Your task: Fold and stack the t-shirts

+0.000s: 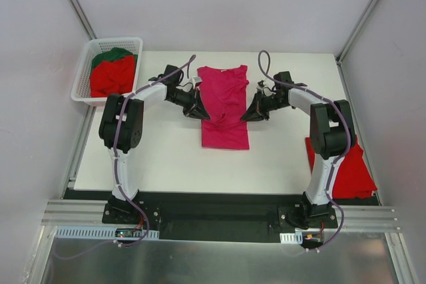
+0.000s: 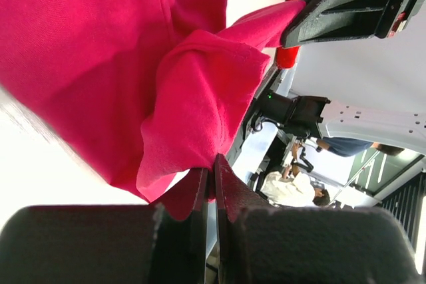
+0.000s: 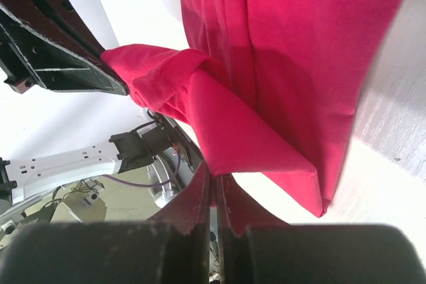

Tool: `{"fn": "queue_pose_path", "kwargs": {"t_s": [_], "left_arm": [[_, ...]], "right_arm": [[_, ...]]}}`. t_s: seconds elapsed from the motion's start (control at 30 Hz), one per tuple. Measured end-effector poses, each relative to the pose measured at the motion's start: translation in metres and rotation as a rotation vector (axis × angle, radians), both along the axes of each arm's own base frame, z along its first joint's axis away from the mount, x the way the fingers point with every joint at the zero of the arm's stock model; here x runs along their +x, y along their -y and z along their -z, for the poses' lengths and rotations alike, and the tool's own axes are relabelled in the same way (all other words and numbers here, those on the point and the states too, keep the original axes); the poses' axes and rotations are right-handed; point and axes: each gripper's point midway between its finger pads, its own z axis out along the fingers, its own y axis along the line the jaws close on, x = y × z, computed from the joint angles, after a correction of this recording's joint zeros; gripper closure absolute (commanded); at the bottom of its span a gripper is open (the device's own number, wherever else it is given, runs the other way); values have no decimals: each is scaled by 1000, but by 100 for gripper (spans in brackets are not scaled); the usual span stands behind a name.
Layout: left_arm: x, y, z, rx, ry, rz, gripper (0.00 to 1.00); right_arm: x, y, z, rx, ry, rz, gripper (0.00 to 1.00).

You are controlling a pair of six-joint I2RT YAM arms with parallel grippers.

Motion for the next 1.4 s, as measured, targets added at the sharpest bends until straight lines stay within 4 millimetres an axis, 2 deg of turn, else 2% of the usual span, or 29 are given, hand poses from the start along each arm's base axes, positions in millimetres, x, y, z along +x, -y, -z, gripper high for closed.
{"fn": "queue_pose_path", "kwargs": {"t_s": [0.4,0.77,1.4], "left_arm": [[12,1,7,1,-11,-3,100],[15,-4,23,12,-48,-7,100],[36,-4,22,-1,-38,-9,100]], "right_arm": [[7,2,11,10,-31,8,99],[15,2,13,16,-32,11,99],[24,4,18,17,-45,26,99]]}}
